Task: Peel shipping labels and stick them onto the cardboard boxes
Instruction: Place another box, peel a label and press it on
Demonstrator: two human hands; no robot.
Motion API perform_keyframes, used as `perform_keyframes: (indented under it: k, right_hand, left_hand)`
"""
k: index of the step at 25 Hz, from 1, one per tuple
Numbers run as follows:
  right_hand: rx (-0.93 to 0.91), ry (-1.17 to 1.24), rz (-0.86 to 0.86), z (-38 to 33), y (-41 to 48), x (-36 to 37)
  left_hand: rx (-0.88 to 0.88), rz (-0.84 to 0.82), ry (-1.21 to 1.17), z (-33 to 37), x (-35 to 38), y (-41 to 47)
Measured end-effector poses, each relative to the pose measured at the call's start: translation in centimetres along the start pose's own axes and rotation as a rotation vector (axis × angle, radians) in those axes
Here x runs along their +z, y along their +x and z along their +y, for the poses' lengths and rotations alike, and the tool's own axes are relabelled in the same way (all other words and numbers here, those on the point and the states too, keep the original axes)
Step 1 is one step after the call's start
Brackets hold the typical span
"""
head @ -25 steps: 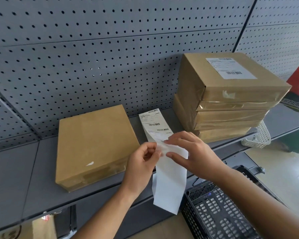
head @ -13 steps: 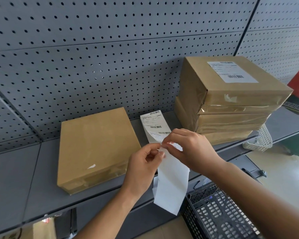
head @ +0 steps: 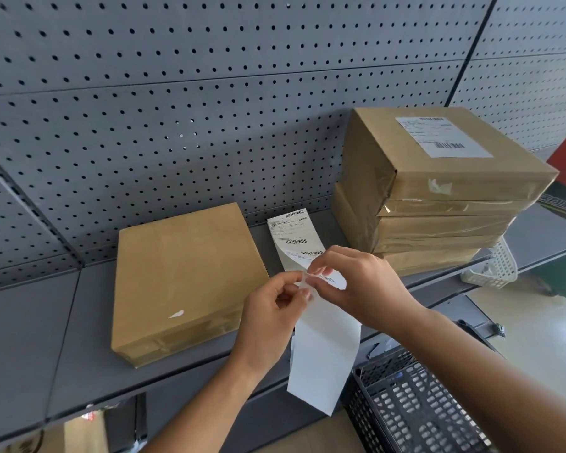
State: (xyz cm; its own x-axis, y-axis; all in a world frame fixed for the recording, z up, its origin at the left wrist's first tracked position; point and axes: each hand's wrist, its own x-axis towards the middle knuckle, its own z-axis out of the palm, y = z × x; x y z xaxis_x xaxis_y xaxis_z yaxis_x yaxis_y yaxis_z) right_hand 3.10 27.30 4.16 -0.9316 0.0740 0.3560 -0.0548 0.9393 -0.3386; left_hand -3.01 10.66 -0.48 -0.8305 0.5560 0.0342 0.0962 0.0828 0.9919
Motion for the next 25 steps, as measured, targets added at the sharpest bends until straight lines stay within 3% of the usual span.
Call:
perform_keyframes:
  k: [10, 25]
  right_hand:
    - [0.350, 0.170, 0.132, 1.2, 2.9, -2.5]
    - [0.234, 0.059, 0.452, 1.0, 8.4, -9.7]
  left_hand:
    - [-0.072, -0.008, 0.068, -0.5, -0.2, -0.3]
    - [-0.148, -0.037, 0.215, -1.5, -0.5, -0.6]
